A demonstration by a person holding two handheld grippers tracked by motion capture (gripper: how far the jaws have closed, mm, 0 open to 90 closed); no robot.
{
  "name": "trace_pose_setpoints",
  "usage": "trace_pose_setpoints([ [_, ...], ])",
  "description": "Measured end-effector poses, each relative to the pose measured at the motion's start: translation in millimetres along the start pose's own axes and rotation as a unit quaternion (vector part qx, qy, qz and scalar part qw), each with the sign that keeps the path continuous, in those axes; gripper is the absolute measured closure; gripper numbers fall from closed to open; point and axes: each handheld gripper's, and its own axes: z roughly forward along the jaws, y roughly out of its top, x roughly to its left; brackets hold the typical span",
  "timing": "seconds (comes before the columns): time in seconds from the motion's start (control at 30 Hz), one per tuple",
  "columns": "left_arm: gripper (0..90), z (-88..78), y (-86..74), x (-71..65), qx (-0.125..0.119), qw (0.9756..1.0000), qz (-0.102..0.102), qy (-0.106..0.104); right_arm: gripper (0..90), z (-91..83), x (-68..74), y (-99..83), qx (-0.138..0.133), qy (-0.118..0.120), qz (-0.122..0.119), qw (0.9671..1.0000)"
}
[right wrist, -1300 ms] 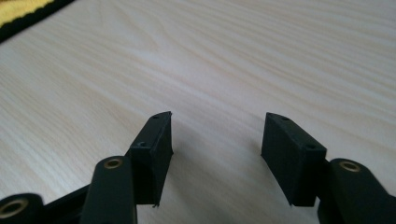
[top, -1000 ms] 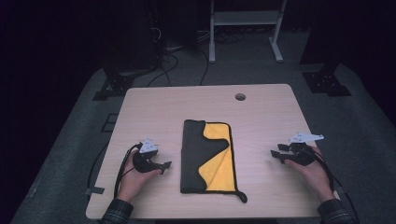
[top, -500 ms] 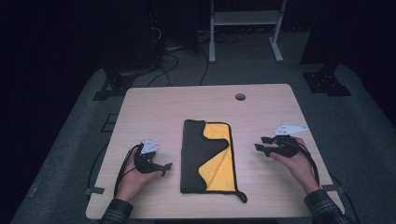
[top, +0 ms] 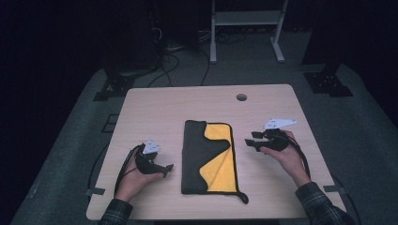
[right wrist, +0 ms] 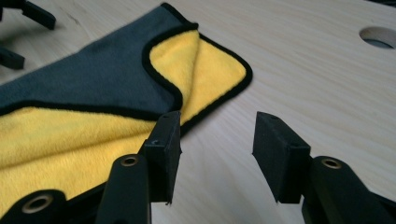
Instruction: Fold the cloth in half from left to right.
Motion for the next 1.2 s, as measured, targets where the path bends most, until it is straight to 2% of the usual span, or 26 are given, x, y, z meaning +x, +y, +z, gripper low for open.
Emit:
trace_pose_setpoints([
  [0.07,0.0,0.0,0.0,0.0,0.0,1.0,0.0,0.0,50.1,4.7,2.0,4.6,0.008,0.003,-0.008,0.9999],
  [0.3,0.0,0.4,0.3,0.0,0.0,1.0,-0.001,0.001,50.3,18.1,7.8,22.9,0.0,0.018,-0.018,0.9997],
  [0.63,0.0,0.5,0.3,-0.1,-0.001,1.0,-0.001,0.001,50.6,51.8,19.4,47.6,0.001,0.038,-0.038,0.9986],
  [0.77,0.0,0.4,0.4,0.0,-0.001,1.0,0.0,0.002,51.4,69.6,22.7,55.2,0.005,0.051,-0.037,0.998],
  [0.87,0.0,0.4,0.3,0.0,-0.001,1.0,0.0,0.002,52.1,81.1,24.5,60.6,0.006,0.055,-0.033,0.9979],
  [1.03,0.0,0.5,0.3,-0.1,-0.001,1.0,-0.001,0.001,52.4,97.3,31.6,67.2,0.018,0.06,-0.043,0.9971],
  [1.2,0.0,0.5,0.3,-0.1,-0.001,1.0,-0.001,0.001,53.3,115.4,39.8,66.6,0.032,0.065,-0.047,0.9963],
])
